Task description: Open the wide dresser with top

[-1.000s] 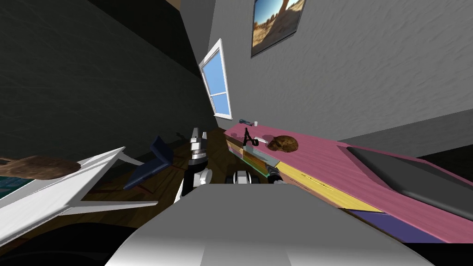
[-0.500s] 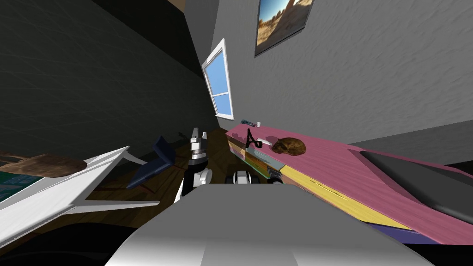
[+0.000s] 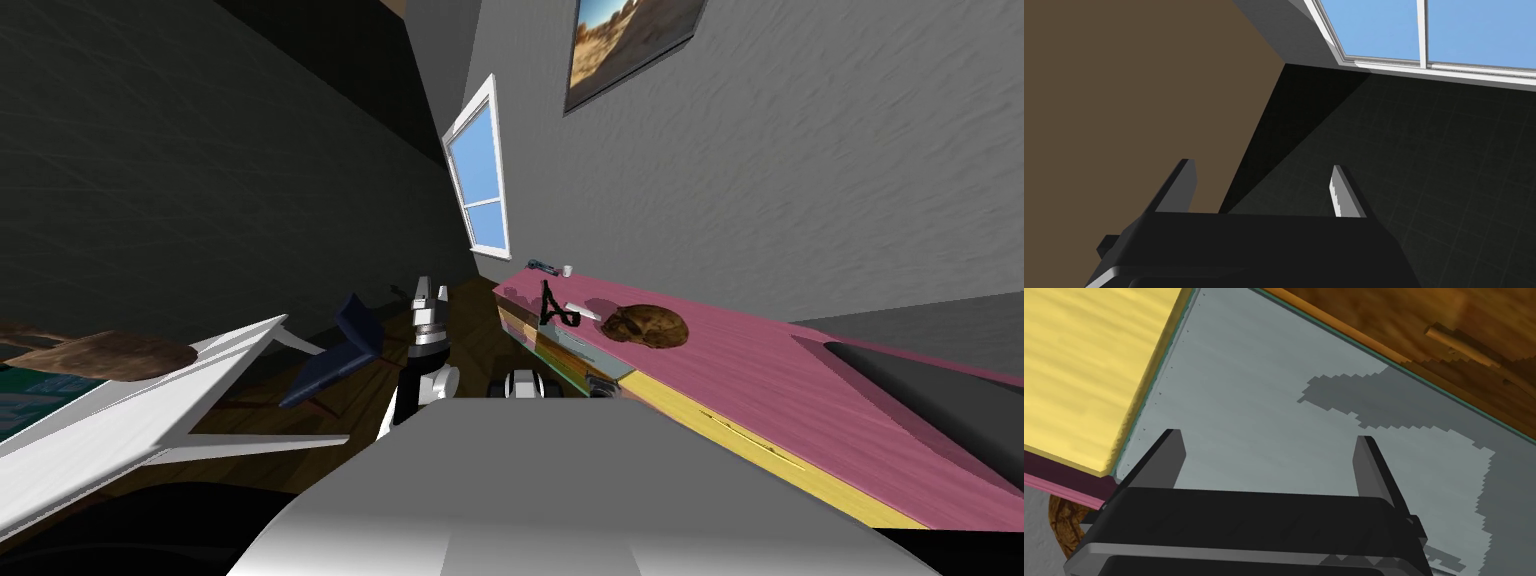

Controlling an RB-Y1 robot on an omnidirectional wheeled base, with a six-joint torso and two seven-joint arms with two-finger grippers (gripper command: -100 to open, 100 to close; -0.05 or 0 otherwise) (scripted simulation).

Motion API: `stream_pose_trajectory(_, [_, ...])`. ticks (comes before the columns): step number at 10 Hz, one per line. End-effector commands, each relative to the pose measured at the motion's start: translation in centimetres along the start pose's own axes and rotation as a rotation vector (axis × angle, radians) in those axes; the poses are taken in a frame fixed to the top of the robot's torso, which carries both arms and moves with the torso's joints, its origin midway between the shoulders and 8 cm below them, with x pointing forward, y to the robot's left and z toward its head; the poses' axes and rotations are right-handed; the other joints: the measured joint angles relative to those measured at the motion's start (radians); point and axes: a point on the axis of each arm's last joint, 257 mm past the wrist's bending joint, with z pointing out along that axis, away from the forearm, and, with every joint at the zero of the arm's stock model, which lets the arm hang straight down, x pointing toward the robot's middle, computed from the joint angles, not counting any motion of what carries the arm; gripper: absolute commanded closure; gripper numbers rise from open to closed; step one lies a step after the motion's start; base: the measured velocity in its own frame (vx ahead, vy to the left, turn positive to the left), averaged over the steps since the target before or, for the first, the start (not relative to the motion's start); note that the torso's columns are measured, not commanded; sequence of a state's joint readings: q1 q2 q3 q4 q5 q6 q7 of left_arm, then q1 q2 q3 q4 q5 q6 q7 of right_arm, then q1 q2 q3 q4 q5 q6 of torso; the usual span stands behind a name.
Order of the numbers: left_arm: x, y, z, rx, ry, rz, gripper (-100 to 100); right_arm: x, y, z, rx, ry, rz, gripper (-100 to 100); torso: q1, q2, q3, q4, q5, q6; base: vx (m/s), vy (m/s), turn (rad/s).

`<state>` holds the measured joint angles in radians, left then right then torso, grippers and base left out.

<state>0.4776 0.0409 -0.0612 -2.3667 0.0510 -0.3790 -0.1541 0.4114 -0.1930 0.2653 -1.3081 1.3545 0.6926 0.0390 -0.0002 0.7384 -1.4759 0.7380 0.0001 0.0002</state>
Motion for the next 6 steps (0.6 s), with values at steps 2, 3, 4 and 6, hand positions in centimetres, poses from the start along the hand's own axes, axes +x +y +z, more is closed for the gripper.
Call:
stream_pose_trajectory(2, [0.0,0.0,0.0,0.000,0.000,0.000,0,1.4,-2.0,-0.2,0.080,0.000,-0.101,-100,0.000,0.000,0.001,0.000,0.000,0.000,0.053,0.045,0.056])
stream_pose_trajectory(3, [0.0,0.0,0.0,0.000,0.000,0.000,0,2.2,-2.7,-0.3,0.108,-0.004,-0.161,-100,0.000,-0.001,-0.001,0.000,0.000,0.000,0.087,0.071,0.079])
stream_pose_trajectory(4, [0.0,0.0,0.0,0.000,0.000,0.000,0,2.3,-3.3,-0.4,0.129,-0.007,-0.179,-100,0.002,-0.002,-0.001,-0.001,0.000,0.000,0.072,0.057,0.026])
stream_pose_trajectory(6, [0.0,0.0,0.0,0.000,0.000,0.000,0,2.9,-4.5,-0.6,0.175,-0.019,-0.254,-100,0.000,-0.001,-0.001,0.000,0.000,0.000,0.083,0.047,0.046])
